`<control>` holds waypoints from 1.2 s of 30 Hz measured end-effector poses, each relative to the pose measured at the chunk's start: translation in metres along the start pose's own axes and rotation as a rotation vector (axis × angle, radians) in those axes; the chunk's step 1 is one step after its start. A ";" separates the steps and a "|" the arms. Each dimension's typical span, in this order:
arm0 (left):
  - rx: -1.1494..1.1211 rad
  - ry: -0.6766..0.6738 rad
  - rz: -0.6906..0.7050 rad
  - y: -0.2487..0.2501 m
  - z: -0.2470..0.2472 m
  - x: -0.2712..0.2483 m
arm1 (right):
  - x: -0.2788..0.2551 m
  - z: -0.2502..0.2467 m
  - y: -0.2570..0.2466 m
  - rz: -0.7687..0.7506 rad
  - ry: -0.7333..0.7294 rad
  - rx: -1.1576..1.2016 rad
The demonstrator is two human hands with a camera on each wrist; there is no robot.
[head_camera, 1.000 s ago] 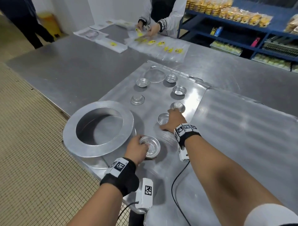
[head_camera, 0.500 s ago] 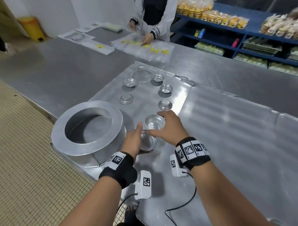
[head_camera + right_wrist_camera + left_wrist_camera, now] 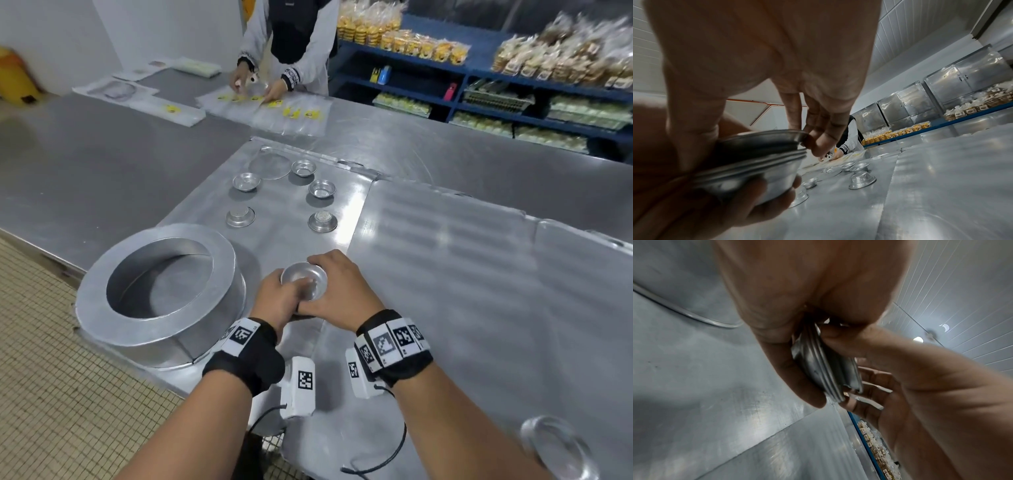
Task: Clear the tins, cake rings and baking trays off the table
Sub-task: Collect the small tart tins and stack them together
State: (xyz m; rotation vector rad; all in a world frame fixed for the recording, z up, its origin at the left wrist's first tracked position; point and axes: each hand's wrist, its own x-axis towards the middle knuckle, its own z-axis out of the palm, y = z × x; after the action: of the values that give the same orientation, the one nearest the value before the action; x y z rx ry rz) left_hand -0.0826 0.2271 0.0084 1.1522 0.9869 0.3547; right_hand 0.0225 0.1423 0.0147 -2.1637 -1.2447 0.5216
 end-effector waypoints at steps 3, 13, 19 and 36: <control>0.055 -0.011 0.033 0.002 -0.002 0.003 | 0.001 0.004 0.003 0.013 0.024 -0.023; 0.154 -0.089 0.055 0.019 -0.020 0.029 | 0.012 0.004 -0.012 0.053 0.004 0.008; 0.115 -0.103 0.044 0.035 -0.039 0.050 | 0.038 0.008 -0.004 0.146 -0.054 -0.048; 0.023 -0.114 0.003 0.071 -0.096 0.103 | 0.202 0.017 0.054 0.427 0.038 -0.415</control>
State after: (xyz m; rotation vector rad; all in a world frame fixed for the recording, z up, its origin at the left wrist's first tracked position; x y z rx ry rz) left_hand -0.0862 0.3845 0.0171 1.1816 0.8916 0.2779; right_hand 0.1452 0.3024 -0.0427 -2.8029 -0.9274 0.4112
